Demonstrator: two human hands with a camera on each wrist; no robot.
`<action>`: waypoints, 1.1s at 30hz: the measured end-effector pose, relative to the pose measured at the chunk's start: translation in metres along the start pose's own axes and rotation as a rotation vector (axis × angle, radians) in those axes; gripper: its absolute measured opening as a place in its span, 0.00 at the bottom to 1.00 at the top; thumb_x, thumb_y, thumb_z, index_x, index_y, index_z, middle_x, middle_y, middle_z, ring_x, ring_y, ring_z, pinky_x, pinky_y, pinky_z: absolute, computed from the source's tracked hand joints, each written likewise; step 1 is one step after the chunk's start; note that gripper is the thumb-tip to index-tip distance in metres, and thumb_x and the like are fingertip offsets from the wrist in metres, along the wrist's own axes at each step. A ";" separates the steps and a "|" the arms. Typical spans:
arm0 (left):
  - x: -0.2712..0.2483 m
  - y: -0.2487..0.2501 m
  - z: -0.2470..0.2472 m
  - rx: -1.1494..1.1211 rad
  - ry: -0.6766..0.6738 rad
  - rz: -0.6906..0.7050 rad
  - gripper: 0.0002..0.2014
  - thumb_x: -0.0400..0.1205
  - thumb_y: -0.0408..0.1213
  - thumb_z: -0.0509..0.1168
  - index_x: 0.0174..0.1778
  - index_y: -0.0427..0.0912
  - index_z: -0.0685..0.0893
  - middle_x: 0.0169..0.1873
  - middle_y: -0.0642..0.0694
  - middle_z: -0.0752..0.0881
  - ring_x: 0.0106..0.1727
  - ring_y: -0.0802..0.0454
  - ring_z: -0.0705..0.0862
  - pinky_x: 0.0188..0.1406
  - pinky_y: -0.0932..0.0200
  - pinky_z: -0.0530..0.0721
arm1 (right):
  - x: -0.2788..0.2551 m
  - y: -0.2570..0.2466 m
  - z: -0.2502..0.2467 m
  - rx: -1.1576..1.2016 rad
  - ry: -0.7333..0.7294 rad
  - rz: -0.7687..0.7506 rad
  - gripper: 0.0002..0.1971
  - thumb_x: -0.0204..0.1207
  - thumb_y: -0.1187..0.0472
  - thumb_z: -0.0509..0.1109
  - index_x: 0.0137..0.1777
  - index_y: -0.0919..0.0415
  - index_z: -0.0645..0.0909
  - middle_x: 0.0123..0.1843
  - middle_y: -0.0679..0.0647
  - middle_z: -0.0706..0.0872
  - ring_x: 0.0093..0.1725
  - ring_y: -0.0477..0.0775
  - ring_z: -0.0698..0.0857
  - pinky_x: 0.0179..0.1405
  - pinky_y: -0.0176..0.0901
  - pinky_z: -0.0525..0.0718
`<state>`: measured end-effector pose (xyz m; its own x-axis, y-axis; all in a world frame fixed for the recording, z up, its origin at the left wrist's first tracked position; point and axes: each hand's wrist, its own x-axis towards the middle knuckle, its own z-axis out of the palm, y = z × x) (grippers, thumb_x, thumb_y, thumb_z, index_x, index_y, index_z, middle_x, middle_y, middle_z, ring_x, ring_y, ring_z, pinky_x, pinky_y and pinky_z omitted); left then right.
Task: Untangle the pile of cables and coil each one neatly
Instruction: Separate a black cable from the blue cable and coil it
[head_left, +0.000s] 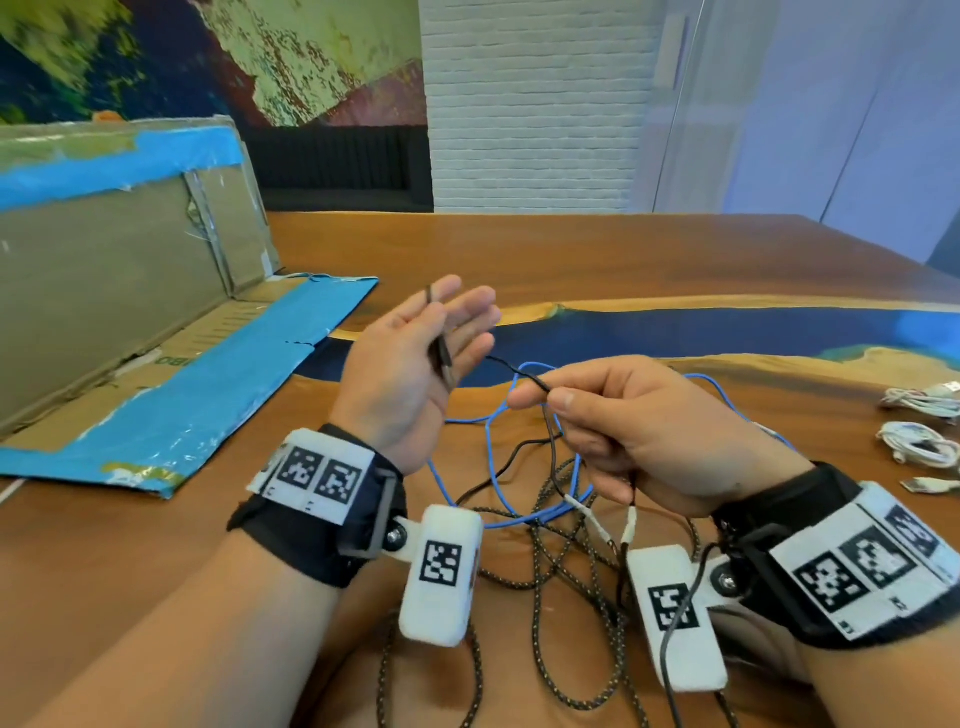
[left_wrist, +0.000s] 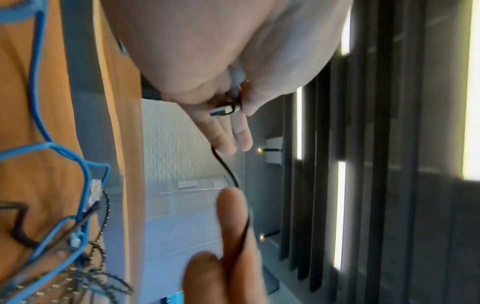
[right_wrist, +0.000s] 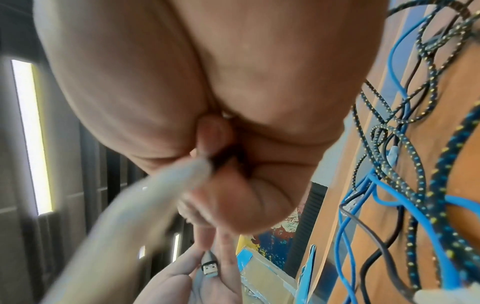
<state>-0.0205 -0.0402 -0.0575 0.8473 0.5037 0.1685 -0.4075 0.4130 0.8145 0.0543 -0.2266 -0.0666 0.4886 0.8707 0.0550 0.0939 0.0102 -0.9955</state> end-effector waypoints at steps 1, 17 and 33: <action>0.001 0.003 -0.003 0.004 0.009 -0.001 0.16 0.93 0.34 0.53 0.75 0.38 0.76 0.56 0.45 0.93 0.59 0.48 0.92 0.51 0.57 0.91 | 0.000 0.001 0.001 -0.035 0.002 0.008 0.14 0.89 0.63 0.62 0.63 0.59 0.89 0.29 0.56 0.65 0.22 0.50 0.59 0.16 0.39 0.67; -0.003 -0.012 -0.004 0.854 -0.227 -0.046 0.20 0.93 0.33 0.52 0.81 0.49 0.74 0.30 0.49 0.88 0.26 0.57 0.79 0.27 0.62 0.81 | 0.010 0.003 0.011 0.174 0.277 -0.094 0.12 0.86 0.72 0.65 0.63 0.61 0.85 0.34 0.59 0.82 0.18 0.48 0.67 0.12 0.34 0.67; -0.010 0.008 0.001 -0.045 -0.331 -0.075 0.22 0.92 0.41 0.49 0.78 0.36 0.77 0.23 0.54 0.72 0.30 0.54 0.85 0.67 0.44 0.73 | 0.009 0.008 0.003 -0.263 0.177 -0.062 0.12 0.89 0.63 0.64 0.60 0.53 0.90 0.42 0.56 0.94 0.19 0.46 0.64 0.17 0.33 0.65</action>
<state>-0.0320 -0.0432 -0.0520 0.9370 0.2004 0.2860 -0.3483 0.4762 0.8074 0.0566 -0.2175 -0.0745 0.6163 0.7730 0.1504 0.3379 -0.0870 -0.9372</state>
